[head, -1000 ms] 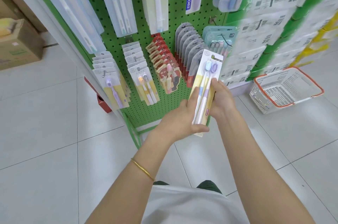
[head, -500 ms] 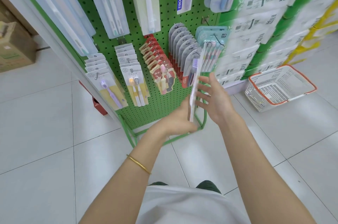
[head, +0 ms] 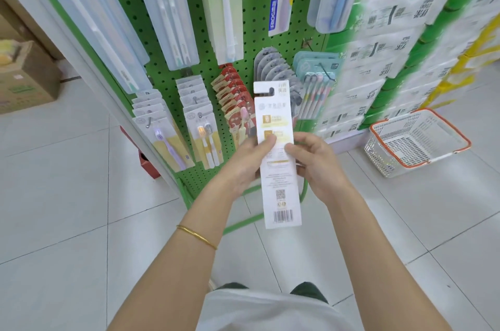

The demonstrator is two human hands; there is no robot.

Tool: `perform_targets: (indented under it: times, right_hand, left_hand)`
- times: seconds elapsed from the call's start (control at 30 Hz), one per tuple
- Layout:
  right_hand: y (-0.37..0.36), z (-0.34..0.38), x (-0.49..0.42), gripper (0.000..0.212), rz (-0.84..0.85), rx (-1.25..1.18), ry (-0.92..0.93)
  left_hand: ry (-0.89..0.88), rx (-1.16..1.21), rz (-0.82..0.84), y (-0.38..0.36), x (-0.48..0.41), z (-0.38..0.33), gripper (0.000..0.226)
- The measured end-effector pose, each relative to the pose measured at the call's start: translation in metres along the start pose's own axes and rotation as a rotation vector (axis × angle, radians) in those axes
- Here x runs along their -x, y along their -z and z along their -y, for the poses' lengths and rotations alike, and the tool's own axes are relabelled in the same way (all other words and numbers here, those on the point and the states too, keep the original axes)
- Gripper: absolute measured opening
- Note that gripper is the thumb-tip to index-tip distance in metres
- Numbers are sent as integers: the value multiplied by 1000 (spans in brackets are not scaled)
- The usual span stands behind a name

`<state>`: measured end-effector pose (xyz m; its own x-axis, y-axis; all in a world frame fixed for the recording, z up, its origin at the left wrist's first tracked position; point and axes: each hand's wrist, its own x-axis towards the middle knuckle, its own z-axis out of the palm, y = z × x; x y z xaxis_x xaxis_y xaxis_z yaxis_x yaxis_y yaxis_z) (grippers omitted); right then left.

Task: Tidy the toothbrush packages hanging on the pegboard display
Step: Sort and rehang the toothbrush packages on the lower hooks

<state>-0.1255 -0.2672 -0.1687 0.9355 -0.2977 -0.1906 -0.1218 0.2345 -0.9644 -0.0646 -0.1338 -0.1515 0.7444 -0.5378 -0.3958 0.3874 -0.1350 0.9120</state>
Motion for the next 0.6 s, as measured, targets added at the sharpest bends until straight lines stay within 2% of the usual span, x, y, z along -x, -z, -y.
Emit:
perform_targets:
  times: [0.13, 0.27, 0.33, 0.43, 0.47, 0.53, 0.6]
  right_hand:
    - [2, 3, 0, 14, 114, 26, -16]
    - [0, -1, 0, 14, 212, -6, -67]
    - [-3, -9, -1, 27, 281, -68, -128]
    - [-15, -25, -3, 75, 393, -215, -244]
    - [-20, -29, -6, 85, 428, -264, -272]
    - [-32, -34, -9, 93, 518, -336, -278]
    - [-45, -31, -13, 94, 587, -337, -262]
  left_hand:
    - [-217, 36, -260, 12, -8, -28, 23]
    - [-241, 89, -287, 19, -3, -39, 19]
    - [-215, 166, -227, 23, -1, -34, 22]
    - [-168, 319, -138, 35, 1, -23, 28]
    - [-166, 365, -97, 40, 1, -21, 32]
    - [-168, 441, -29, 51, -1, -20, 36]
    - [-179, 447, -32, 60, -1, -24, 24]
